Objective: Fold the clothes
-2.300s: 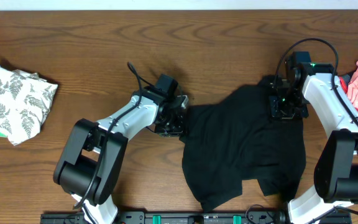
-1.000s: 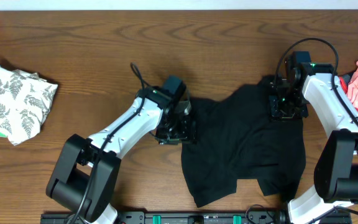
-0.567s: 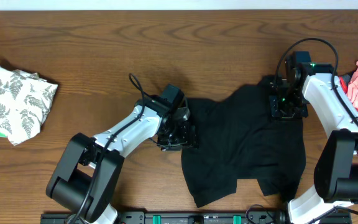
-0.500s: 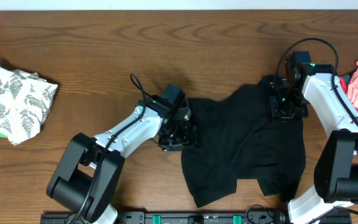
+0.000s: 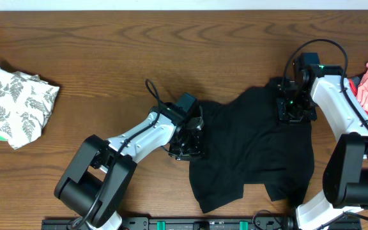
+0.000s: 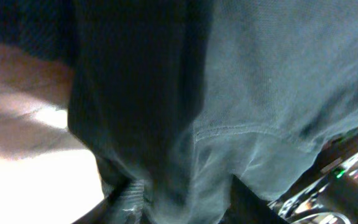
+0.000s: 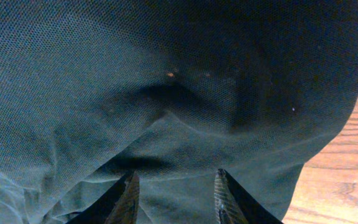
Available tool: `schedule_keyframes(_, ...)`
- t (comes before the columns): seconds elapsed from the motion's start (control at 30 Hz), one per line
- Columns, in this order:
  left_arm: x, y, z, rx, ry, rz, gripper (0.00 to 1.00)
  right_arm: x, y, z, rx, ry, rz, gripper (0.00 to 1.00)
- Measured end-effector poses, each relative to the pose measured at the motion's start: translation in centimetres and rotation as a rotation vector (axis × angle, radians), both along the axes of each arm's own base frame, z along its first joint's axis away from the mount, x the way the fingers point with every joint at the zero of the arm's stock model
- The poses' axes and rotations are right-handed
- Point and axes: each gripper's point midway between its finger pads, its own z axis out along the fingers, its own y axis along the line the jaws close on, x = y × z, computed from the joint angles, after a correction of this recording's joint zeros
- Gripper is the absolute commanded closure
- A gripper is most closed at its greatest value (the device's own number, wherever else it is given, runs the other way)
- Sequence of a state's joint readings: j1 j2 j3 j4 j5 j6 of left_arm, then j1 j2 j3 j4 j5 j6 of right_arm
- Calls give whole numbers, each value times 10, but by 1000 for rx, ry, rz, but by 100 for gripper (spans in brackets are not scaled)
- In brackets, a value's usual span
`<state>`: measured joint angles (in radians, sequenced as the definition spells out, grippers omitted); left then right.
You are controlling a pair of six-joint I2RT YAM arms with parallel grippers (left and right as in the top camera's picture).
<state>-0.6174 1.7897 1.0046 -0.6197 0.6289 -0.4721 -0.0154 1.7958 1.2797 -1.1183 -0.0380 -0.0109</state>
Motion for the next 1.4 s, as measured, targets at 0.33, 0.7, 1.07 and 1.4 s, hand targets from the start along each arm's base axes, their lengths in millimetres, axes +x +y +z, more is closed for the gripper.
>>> schedule_keyframes(0.33, 4, 6, -4, 37, -30, -1, 94, -1, 0, 0, 0, 3, 0, 66)
schedule_keyframes(0.7, 93, 34, 79, 78, -404, 121, 94, 15, 0, 33, -2, -99, -1, 60)
schedule_keyframes(1.07, 148, 113, 178, 110, -715, 388, 94, 7, 13, 104, 69, -274, 50, 50)
schedule_keyframes(1.4, 153, 124, 180, 158, -749, 413, 94, -44, 55, 62, 184, -68, 144, 50)
